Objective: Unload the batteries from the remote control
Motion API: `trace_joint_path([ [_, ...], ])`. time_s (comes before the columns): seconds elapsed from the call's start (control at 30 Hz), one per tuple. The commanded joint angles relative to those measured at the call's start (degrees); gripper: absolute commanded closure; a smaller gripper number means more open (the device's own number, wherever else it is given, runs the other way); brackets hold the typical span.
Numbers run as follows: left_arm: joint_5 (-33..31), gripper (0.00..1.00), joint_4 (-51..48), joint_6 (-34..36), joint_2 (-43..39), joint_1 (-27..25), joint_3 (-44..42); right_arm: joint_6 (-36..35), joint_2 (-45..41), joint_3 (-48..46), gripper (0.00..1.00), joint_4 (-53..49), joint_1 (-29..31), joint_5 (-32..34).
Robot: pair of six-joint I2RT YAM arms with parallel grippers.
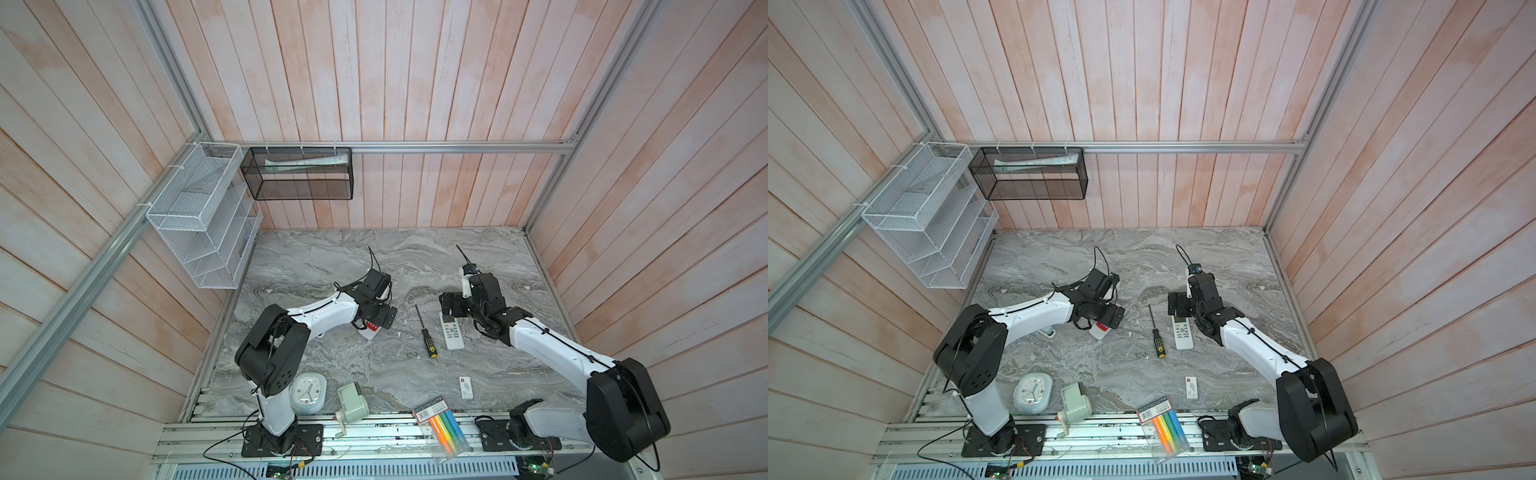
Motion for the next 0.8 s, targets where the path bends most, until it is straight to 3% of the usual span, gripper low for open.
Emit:
trace_joint_path([
  [0.0,-1.34,0.02,-5.02,1.22,3.06,-0.21,3.78,0.06,1.0,1.45,0.04,-0.48,0.36,-0.85],
  [0.43,-1.43,0.13,-11.71,0.7,10.09,-0.38,10.71,-0.5,3.24,1.73,0.05,-0.21,0.45,-1.09],
  [0.77,-0.13,0.31,-13.44,0.61,12.27,-0.47,12.86,-0.64,3.16,1.79,0.06,-0.28,0.44,-1.05],
])
